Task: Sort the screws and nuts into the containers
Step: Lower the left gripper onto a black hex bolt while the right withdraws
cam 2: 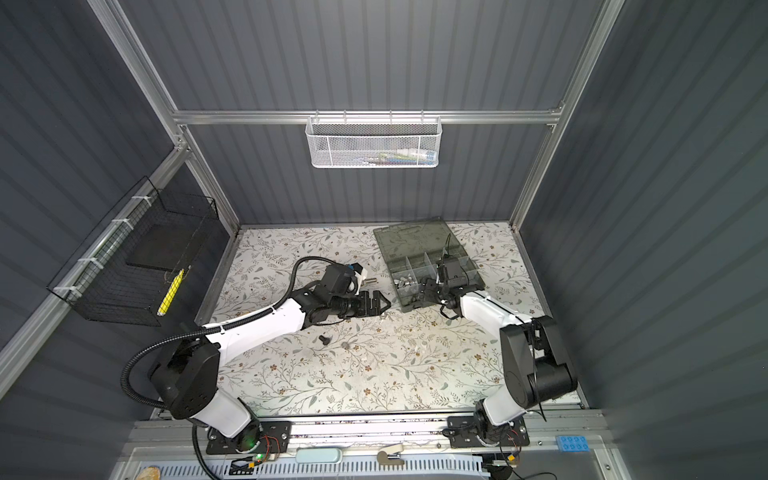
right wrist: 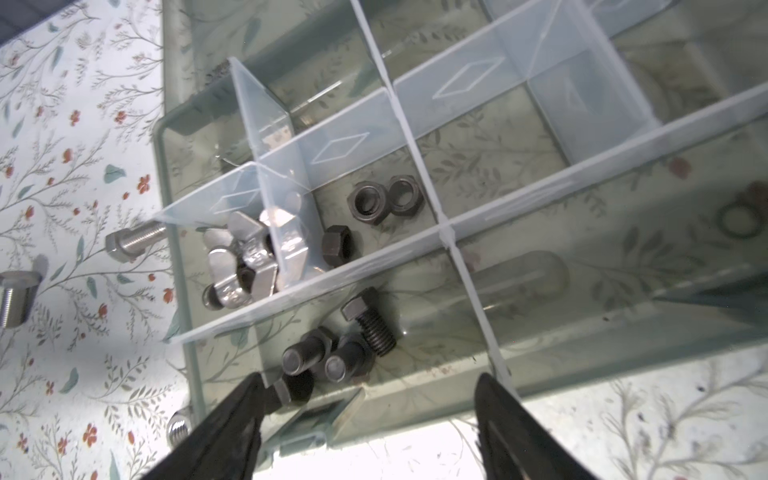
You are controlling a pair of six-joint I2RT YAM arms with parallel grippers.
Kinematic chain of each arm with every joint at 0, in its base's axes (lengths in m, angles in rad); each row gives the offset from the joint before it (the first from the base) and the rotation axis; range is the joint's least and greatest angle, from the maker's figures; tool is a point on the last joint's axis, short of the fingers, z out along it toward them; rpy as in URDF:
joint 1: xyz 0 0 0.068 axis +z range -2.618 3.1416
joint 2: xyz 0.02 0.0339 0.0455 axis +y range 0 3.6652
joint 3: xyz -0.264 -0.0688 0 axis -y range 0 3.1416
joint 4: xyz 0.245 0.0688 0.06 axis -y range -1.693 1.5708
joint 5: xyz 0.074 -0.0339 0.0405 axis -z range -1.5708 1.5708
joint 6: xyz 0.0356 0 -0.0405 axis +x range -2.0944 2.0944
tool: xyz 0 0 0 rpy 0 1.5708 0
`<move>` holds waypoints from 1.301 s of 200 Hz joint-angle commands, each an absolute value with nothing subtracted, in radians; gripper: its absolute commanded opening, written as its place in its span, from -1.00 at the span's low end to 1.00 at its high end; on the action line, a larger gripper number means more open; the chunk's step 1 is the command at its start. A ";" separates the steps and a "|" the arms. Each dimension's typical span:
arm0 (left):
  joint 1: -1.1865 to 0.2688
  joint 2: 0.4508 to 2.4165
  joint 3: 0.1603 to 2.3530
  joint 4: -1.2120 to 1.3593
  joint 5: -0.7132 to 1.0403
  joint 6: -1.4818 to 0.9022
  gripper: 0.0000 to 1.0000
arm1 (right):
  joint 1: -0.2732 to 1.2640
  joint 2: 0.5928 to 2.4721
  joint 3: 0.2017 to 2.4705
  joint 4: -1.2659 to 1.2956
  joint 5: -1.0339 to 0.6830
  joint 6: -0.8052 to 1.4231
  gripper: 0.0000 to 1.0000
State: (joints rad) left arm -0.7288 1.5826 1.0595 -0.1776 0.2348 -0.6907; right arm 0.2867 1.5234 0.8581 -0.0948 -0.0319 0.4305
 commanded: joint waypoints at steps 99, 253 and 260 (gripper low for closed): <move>-0.628 1.383 0.908 -0.480 0.073 -0.560 0.99 | 0.557 1.391 0.770 0.114 0.015 0.208 0.98; -0.549 1.485 0.831 -0.463 0.081 -0.426 0.84 | 0.739 1.399 0.749 0.195 0.037 0.058 0.98; -0.537 1.489 0.823 -0.455 0.092 -0.421 0.84 | 0.739 1.400 0.750 0.195 0.037 0.060 0.99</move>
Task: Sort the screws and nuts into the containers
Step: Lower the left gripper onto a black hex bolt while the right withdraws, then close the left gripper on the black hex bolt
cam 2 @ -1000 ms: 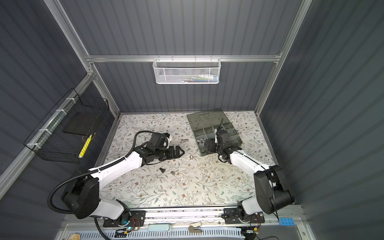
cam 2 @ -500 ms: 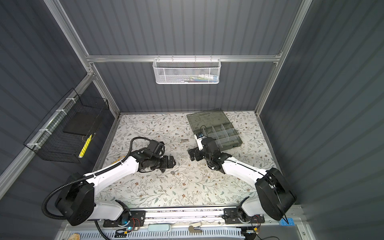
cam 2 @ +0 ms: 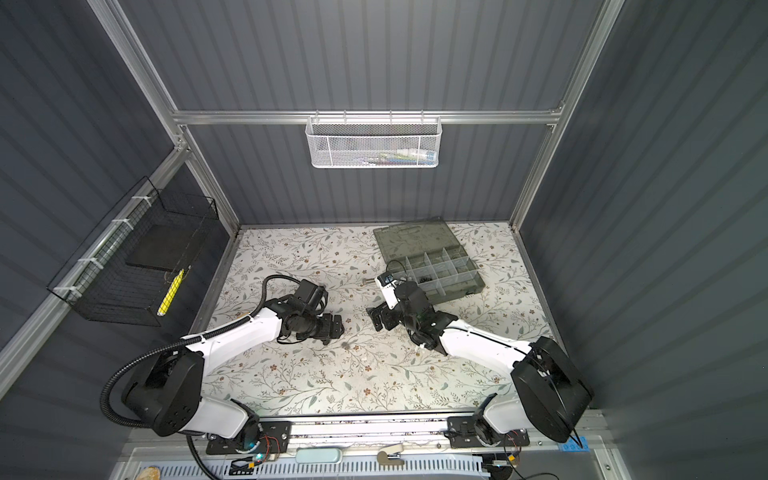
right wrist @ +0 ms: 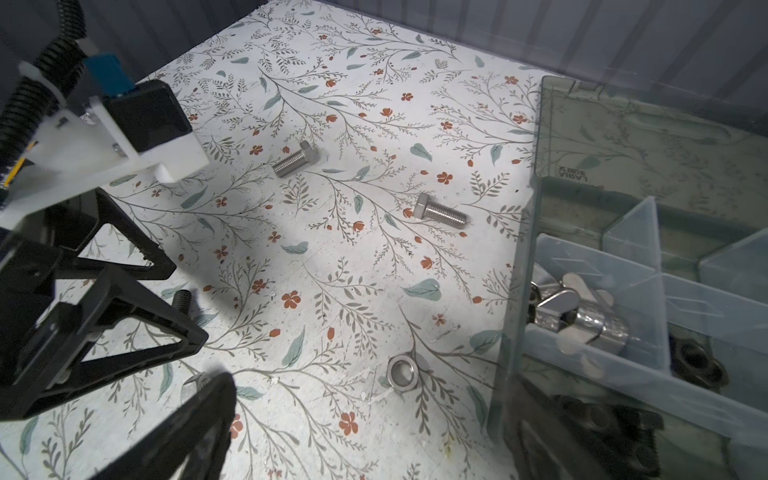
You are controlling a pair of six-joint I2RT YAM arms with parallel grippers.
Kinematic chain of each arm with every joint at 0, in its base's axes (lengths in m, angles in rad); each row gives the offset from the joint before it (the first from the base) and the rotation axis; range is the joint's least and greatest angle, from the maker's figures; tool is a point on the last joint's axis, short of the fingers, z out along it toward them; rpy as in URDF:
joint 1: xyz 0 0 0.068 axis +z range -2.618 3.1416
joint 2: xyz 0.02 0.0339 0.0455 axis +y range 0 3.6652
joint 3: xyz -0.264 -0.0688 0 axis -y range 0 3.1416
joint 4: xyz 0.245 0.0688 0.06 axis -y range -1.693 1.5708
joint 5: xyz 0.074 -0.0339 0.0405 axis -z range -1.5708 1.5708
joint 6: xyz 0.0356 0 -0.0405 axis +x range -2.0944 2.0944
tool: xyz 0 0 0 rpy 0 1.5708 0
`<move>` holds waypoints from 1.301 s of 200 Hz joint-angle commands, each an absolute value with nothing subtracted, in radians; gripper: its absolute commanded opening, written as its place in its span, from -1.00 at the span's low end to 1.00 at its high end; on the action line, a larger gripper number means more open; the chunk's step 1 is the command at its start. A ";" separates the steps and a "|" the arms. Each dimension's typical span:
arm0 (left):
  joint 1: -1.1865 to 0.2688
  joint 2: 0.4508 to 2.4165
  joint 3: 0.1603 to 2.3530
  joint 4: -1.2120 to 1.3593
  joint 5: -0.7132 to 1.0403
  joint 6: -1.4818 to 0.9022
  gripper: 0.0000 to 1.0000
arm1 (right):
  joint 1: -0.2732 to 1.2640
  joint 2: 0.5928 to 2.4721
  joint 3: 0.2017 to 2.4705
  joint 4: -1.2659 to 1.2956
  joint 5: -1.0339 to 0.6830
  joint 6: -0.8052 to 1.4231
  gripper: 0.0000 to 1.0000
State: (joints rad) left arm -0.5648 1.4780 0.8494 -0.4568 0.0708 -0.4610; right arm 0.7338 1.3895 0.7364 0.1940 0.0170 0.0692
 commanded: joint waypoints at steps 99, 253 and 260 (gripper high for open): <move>-0.495 1.536 0.778 -0.399 0.154 -0.413 0.41 | 0.739 1.443 0.779 0.167 0.079 0.064 0.99; -0.495 1.528 0.754 -0.401 0.164 -0.439 -0.04 | 0.739 1.472 0.798 0.156 0.096 0.075 0.98; -0.495 1.524 0.751 -0.404 0.165 -0.443 -0.03 | 0.739 1.472 0.798 0.157 0.096 0.075 0.98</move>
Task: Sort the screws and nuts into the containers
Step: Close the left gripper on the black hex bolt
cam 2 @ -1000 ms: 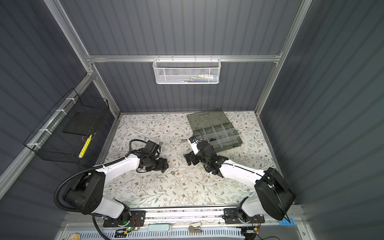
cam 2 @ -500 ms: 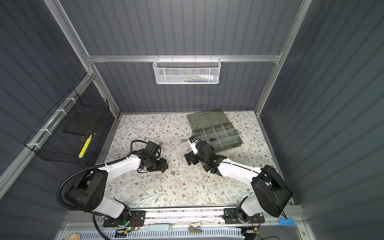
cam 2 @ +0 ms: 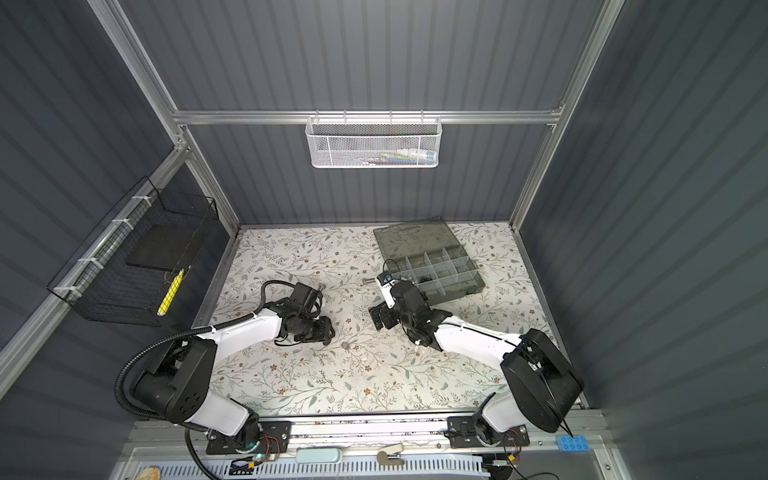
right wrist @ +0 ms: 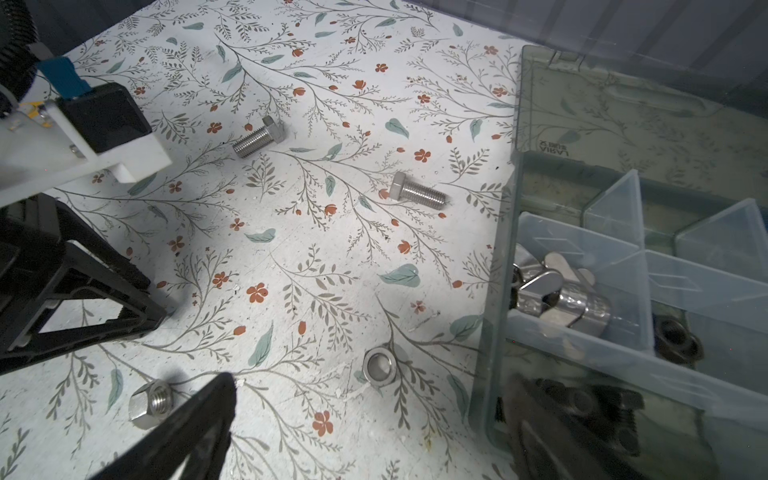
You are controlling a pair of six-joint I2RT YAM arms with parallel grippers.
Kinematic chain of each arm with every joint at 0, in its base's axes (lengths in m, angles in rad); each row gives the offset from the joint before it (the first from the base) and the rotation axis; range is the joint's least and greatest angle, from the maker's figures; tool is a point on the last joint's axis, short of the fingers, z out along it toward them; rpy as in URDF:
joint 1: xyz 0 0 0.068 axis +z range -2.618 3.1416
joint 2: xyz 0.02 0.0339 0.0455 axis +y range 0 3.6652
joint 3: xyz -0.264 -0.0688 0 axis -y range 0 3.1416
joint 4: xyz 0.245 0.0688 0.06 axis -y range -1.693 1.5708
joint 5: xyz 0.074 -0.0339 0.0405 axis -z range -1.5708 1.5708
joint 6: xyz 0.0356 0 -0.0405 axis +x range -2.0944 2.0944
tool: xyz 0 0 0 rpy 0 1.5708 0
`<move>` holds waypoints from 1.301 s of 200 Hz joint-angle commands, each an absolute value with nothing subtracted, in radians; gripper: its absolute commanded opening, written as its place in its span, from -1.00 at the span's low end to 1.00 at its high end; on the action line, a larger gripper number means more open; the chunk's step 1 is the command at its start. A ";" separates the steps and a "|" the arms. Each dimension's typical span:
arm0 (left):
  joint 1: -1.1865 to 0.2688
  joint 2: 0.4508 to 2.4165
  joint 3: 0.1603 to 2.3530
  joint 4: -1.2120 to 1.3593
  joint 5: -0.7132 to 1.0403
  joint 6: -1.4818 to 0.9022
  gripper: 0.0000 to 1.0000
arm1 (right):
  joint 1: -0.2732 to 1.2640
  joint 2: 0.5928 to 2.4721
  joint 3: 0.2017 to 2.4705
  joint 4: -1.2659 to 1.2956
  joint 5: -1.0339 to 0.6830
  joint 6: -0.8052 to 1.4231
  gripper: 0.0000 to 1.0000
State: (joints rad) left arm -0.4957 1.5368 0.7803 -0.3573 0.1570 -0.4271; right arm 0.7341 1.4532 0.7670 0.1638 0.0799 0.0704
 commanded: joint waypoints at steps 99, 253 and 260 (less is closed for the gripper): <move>-0.495 1.538 0.755 -0.431 0.108 -0.472 -0.28 | 0.739 1.467 0.796 0.153 0.094 0.078 0.98; -0.497 1.569 0.774 -0.439 0.089 -0.486 -0.54 | 0.739 1.463 0.798 0.153 0.098 0.078 0.98; -0.497 1.567 0.771 -0.443 0.089 -0.488 -0.53 | 0.740 1.463 0.798 0.153 0.099 0.079 0.98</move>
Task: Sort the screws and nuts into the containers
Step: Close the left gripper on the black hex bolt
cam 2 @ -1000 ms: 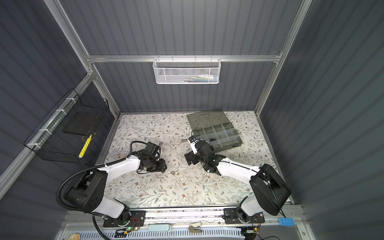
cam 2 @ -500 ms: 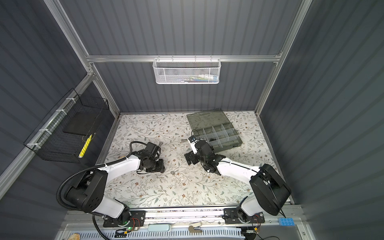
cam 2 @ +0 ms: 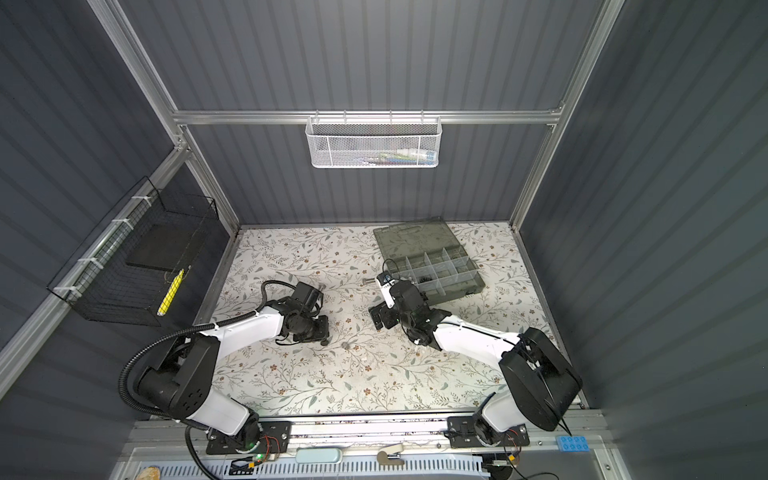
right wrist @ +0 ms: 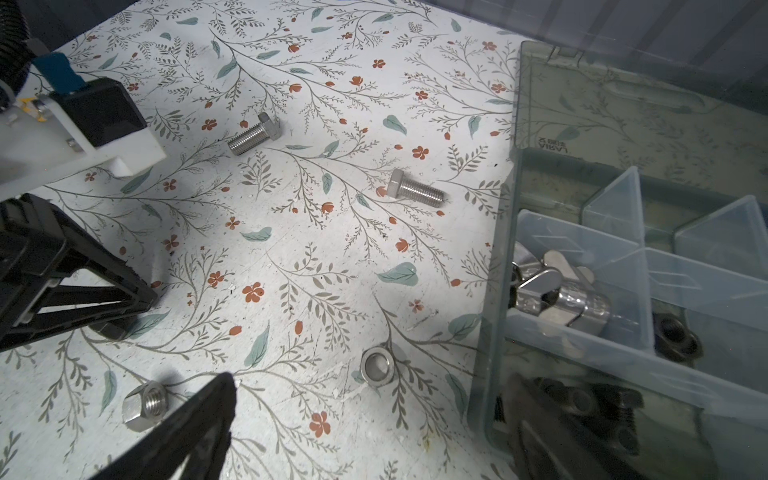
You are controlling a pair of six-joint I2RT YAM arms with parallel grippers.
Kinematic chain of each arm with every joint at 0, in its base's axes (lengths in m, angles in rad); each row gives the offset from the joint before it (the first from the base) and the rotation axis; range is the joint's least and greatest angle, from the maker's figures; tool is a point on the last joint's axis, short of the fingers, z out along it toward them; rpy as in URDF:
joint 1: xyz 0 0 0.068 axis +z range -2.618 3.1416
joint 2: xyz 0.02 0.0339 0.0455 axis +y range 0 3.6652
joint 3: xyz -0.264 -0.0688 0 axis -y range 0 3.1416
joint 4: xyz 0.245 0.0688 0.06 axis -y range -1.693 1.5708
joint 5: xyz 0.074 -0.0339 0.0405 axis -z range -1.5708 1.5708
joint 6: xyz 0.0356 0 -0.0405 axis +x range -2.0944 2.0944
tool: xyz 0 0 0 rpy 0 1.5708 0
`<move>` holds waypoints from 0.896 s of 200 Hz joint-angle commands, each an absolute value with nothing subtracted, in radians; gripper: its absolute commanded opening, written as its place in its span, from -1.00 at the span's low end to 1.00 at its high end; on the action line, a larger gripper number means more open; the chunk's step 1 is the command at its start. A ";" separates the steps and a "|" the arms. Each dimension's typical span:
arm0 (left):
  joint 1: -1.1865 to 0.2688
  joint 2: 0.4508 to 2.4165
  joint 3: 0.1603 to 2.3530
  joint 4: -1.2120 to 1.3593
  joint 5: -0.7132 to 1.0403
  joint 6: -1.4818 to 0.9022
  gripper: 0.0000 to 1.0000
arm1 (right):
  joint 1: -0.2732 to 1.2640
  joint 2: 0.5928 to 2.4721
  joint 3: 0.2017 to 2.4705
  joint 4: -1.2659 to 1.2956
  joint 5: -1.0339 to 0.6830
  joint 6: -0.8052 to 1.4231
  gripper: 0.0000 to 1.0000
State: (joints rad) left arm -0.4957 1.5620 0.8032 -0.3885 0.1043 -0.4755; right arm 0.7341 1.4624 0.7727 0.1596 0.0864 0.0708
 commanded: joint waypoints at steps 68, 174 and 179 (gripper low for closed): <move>-0.502 1.532 0.773 -0.498 0.048 -0.484 -0.63 | 0.739 1.469 0.798 0.156 0.098 0.083 0.98; -0.514 1.495 0.813 -0.511 0.045 -0.486 -0.97 | 0.734 1.446 0.789 0.162 0.103 0.094 0.98; -0.513 1.492 0.816 -0.509 0.047 -0.486 -0.96 | 0.733 1.444 0.786 0.164 0.102 0.096 0.98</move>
